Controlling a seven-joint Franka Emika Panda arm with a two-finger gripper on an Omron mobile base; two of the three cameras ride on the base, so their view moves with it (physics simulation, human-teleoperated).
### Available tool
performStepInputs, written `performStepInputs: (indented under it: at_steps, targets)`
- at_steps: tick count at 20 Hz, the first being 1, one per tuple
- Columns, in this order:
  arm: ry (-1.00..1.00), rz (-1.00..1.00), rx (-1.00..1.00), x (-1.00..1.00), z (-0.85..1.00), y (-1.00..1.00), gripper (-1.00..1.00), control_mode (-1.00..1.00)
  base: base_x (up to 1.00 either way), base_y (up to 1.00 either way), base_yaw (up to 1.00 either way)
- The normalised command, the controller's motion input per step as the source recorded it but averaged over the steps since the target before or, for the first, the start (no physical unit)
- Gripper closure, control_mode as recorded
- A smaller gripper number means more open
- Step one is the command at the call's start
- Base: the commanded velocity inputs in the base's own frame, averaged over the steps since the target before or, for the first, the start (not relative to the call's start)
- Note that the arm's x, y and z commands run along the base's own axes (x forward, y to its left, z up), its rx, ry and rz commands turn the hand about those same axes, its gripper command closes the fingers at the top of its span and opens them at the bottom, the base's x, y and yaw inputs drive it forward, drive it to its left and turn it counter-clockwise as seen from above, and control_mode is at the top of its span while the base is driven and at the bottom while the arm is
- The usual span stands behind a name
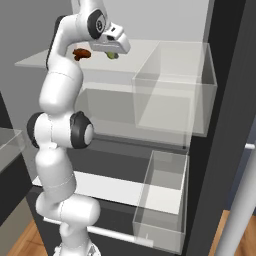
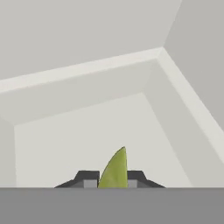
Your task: Open the fridge, remove the mango, lemon wedge, and chicken drumstick, and place them on any counter.
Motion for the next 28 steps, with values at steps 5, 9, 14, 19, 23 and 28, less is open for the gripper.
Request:
performStepInputs:
  at_steps: [5,9,14,19,23,28]
  targets:
    - [-0.13,0.08,-0.01,-0.71,-0.82,-0.01,1.00,-1.00,0.00,0.00,0.00]
    - [-0.19,0.09,0.00,-0.83,-0.48,0.00,1.00,-1.00,0.00,0.00,0.00]
    - [-0.26,0.13,0.00,-1.00,-0.30,0.00,1.00,-1.00,0.00,0.00,0.00]
    - [-0.26,0.18,-0.03,-1.00,-0.18,0.02,1.00,-1.00,0.00,0.00,0.00]
    - [-0.24,0.20,-0.08,-1.00,-0.01,0.07,1.00,-1.00,0.00,0.00,0.00]
    - [-0.20,0.20,-0.12,-1.00,0.00,0.11,1.00,-1.00,0.00,0.00,0.00]
